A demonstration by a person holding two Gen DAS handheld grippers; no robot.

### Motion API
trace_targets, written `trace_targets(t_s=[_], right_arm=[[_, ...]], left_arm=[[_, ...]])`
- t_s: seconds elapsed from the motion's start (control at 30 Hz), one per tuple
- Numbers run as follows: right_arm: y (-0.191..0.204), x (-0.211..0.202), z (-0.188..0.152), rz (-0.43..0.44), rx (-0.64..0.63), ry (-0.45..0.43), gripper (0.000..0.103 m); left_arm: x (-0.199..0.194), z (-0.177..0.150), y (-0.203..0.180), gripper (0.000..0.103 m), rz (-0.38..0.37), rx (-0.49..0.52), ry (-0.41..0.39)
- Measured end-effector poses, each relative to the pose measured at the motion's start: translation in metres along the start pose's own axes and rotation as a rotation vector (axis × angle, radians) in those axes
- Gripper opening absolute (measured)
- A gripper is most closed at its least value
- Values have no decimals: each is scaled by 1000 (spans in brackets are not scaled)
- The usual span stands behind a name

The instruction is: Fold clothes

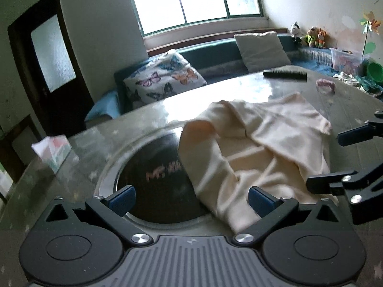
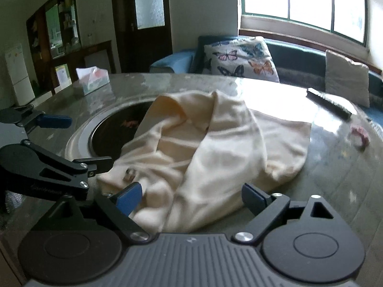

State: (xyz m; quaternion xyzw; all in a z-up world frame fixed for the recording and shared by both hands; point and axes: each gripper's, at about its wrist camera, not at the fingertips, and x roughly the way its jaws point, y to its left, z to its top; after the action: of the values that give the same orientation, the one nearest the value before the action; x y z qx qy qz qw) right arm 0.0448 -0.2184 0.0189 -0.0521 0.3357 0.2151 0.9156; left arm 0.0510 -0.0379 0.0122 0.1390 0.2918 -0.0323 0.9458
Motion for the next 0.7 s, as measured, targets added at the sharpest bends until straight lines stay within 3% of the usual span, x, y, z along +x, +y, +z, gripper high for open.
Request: trace_targets(t_s=[0.07,0.3,0.57,0.67,0.7], right_arm=[[-4,8,9,-10,-3,-11,90],[-27,47,42,-38,15,-20,78],[-52,95,80,-38,61,-14,69],[-55,116,91,-26,73,-2,64],[-55,125,94,-18,75,4,62]], left_arm=[[9,9,2,94,2,6,-11],[53,38,1,62,-33,67,-42],[109,58,6,56,-98,71,-16],[125,59,8,38,-133,64,14],[130,59,8,27,-141,64,24]])
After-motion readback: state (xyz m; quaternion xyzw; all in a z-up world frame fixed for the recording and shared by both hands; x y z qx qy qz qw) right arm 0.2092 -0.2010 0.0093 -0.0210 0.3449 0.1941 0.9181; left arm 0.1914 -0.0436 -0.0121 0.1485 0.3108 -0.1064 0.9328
